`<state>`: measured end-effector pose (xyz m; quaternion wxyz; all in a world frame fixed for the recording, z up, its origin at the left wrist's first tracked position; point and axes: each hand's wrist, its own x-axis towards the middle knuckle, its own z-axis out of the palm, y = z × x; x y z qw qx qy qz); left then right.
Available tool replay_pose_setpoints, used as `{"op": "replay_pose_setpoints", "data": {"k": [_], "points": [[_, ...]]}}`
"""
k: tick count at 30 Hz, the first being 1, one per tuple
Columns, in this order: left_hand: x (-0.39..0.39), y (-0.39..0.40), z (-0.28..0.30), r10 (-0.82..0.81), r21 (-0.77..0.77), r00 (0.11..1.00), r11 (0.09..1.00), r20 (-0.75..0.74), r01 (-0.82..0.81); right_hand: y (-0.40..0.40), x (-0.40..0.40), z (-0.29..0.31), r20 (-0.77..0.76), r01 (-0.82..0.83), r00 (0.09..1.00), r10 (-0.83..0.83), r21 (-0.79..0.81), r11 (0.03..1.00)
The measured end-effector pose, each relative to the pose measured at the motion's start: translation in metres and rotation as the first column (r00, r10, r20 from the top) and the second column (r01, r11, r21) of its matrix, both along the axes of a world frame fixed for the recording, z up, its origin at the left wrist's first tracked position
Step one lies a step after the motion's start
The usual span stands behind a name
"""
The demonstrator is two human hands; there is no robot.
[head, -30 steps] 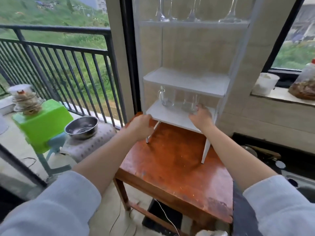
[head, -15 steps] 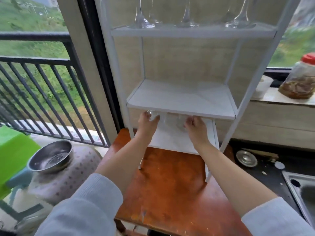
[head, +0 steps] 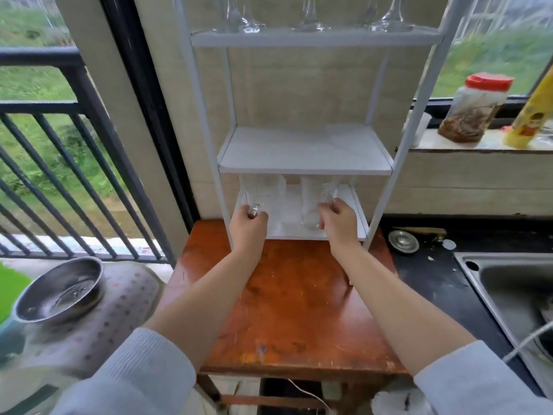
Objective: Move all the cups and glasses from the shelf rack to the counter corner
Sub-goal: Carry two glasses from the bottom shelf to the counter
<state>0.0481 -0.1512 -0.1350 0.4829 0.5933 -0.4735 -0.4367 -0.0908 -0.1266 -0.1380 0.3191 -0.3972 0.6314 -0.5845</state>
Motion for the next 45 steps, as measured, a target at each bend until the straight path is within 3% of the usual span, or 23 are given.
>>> {"op": "replay_pose_setpoints", "data": {"k": [5,8,10,17,22,29,37,45], "points": [[0.009,0.03,0.003,0.036,-0.072,0.994,0.996,-0.107,-0.044,0.032,-0.005,0.004,0.075,0.098,0.992,-0.1,0.031,0.995],[0.005,0.046,0.002,0.035,-0.051,0.989,0.998,-0.143,-0.043,0.059,-0.013,0.004,0.181,0.181,0.967,-0.18,0.012,0.983],[-0.003,0.059,-0.002,0.009,-0.032,0.987,0.999,-0.159,-0.014,0.088,-0.022,-0.001,0.164,0.239,0.957,-0.24,0.026,0.971],[-0.066,0.099,-0.021,-0.209,-0.037,0.975,0.978,-0.068,0.207,0.196,-0.071,-0.037,0.074,0.439,0.89,-0.45,0.127,0.889],[-0.141,0.159,-0.028,-0.411,-0.009,0.906,0.911,-0.103,0.412,0.28,-0.122,-0.032,0.18,0.535,0.819,-0.545,0.105,0.838],[-0.271,0.299,-0.025,-0.689,-0.011,0.714,0.721,-0.125,0.693,0.459,-0.196,-0.018,0.489,0.716,0.623,-0.61,-0.042,0.697],[-0.418,0.509,-0.012,-0.85,0.127,0.452,0.434,-0.271,0.892,0.675,-0.276,0.0,0.433,0.847,0.49,-0.757,-0.031,0.531],[-0.518,0.671,-0.02,-0.838,0.282,0.242,0.11,-0.489,0.953,0.828,-0.327,-0.003,0.427,0.952,0.262,-0.866,0.033,0.304]]}}
